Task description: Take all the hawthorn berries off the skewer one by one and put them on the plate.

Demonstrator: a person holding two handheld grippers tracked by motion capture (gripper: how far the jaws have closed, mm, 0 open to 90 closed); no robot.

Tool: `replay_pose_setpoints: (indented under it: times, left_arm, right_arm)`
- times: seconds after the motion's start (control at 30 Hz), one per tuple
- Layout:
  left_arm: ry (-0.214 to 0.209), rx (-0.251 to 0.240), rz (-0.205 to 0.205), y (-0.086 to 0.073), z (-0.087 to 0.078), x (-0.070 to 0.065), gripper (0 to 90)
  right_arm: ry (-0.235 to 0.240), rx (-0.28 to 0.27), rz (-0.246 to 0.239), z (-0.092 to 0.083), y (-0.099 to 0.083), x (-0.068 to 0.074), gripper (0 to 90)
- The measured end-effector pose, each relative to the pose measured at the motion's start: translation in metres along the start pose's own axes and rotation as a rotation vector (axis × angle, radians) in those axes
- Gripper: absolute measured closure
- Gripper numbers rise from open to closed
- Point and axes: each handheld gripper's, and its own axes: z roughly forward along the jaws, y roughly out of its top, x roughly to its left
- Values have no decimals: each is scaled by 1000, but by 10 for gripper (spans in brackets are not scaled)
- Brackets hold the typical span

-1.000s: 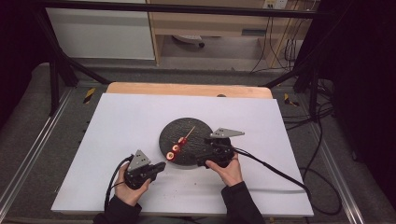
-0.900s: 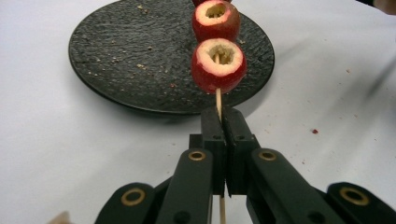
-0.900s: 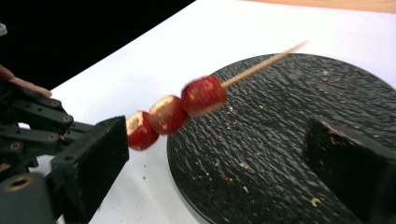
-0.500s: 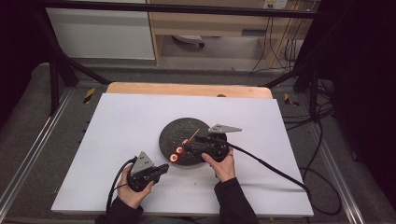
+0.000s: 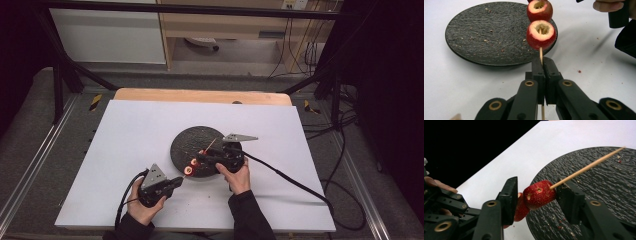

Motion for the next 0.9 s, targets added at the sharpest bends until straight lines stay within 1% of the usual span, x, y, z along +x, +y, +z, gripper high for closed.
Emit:
replay_pose_setpoints:
  times: [0.07,0.2,0.3,0.53,0.9]
  left_arm:
    - [0,-5,1,0,0,0,883]
    - [-2,-12,3,1,-1,0,884]
    - [-3,-14,3,1,-2,0,884]
    - [-4,-21,1,1,-4,1,884]
    - [-4,-27,-2,1,-7,3,884]
  right_arm:
    - [-1,-9,1,-1,1,1,600]
    - [9,-7,6,-4,3,1,604]
    - [4,-13,5,-5,5,0,605]
    - [-36,-53,8,-11,15,-4,606]
    - [-95,-94,2,-26,40,-20,608]
